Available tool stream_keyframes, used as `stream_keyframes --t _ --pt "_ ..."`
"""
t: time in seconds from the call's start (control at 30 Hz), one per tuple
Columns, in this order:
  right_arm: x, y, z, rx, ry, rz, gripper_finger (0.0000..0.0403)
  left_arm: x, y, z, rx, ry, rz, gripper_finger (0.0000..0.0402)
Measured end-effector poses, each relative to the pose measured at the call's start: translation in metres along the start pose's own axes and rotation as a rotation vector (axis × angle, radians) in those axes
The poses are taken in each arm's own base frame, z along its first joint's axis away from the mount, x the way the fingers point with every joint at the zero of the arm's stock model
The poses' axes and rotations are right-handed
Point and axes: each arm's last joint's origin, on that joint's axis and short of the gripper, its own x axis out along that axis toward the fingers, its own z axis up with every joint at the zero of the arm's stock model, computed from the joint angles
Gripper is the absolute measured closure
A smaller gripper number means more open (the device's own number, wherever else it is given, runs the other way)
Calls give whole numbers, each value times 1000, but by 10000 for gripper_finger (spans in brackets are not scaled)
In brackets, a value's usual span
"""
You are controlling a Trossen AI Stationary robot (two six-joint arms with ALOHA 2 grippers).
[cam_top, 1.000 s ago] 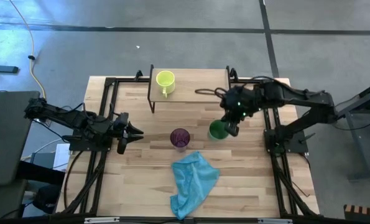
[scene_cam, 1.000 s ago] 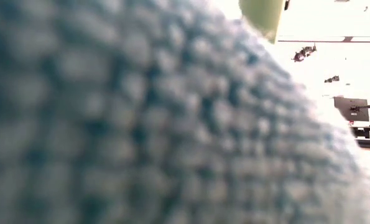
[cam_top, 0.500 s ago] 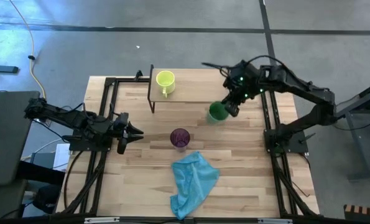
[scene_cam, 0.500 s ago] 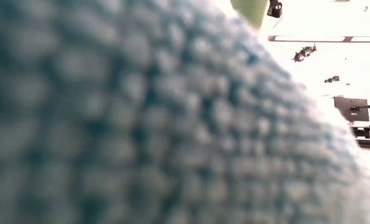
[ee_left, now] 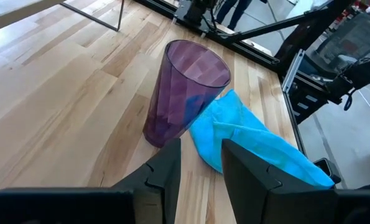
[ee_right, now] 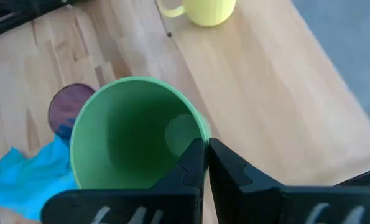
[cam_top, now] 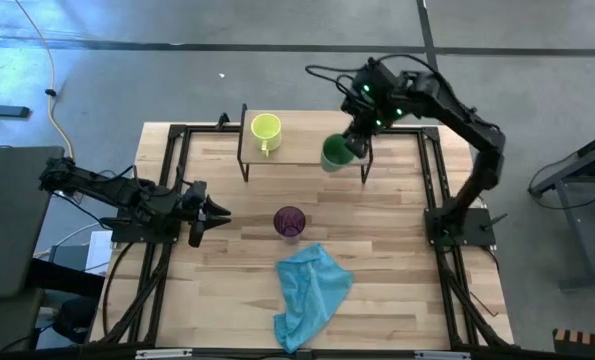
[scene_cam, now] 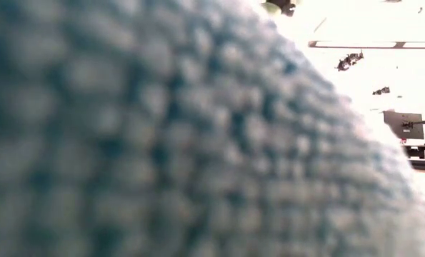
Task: Stack small to large cups/mugs on shelf
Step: Put the green cup on the shelf
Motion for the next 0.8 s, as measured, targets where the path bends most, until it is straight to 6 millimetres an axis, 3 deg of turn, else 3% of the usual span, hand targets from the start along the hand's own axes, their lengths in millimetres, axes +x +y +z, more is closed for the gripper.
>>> stream_keyframes --t 0.23,0.5,0.8 --pt "13 -23 27 23 16 9 403 0 0 0 -3 -1 1 298" --pt "47 -47 30 81 66 36 403 0 0 0 -4 -5 6 298" --pt "55 -55 41 85 -21 24 403 0 0 0 -4 -5 7 298"
